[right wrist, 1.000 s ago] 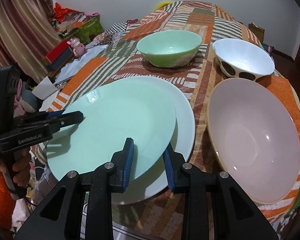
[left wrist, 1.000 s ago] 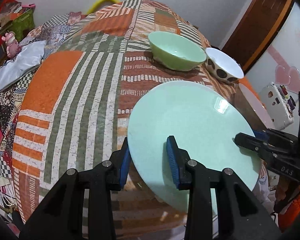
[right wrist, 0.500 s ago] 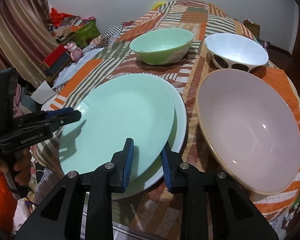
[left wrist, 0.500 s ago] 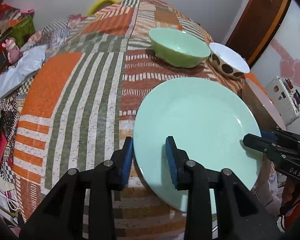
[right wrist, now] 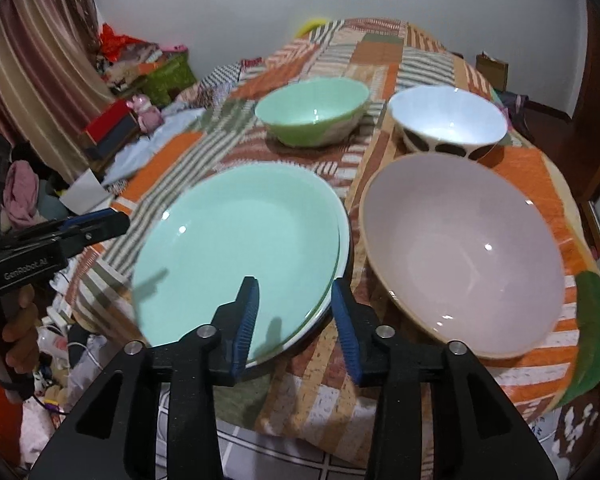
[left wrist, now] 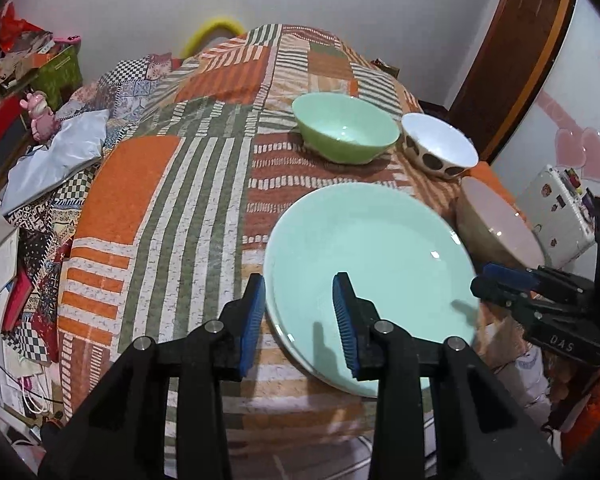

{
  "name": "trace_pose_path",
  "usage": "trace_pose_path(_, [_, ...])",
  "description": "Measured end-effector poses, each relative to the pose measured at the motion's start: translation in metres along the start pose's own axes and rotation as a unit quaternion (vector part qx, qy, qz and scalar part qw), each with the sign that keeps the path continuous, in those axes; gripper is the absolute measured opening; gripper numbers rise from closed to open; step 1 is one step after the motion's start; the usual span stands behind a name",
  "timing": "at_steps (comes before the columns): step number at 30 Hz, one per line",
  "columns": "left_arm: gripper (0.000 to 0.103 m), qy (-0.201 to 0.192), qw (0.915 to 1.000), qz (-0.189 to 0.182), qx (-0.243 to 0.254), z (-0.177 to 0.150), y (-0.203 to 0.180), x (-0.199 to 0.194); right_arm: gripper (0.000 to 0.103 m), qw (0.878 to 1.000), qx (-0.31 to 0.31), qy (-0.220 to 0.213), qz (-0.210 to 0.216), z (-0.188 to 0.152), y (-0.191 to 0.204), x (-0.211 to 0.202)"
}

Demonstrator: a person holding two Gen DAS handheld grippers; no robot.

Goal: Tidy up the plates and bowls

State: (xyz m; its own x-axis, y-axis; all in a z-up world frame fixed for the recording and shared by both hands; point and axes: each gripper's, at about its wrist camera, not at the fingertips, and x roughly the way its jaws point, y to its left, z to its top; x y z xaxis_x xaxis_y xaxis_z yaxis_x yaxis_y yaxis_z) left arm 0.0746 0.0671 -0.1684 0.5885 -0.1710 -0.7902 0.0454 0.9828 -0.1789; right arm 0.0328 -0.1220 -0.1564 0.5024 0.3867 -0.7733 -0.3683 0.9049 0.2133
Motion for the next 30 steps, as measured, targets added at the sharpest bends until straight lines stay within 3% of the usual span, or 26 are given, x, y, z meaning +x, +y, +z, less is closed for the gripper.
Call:
trace_pose_path(5, [0.047,-0.017,0.9998,0.003,0.007,0.007,-0.018,-0.011,0.039,0.999,-0.012,-0.042,-0.003,0.009,0.000,-0.028])
trace_pose_path(9, [0.052,-0.032,0.9993,-0.006,0.017,0.015,-0.038,-0.018,0.051,0.996,-0.022,-0.079,-0.027,0.018,-0.009,-0.048])
trace_pose_path(15, [0.064,-0.059,0.9971,-0.017,0.044,0.032,-0.076,-0.023,0.054,0.992,-0.026,-0.114,-0.056,0.026,-0.032,-0.069])
trace_pose_path(22, [0.068,-0.058,0.9949,-0.035,0.075,0.048,-0.112,-0.009,0.054,0.990,0.004,-0.110,-0.085,0.024,-0.071,-0.070])
trace_pose_path(30, [0.068,-0.027,0.9937,-0.051,0.096,0.059,-0.145,0.027,0.054,0.990,0.041,-0.080,-0.106,0.005,-0.112,-0.064])
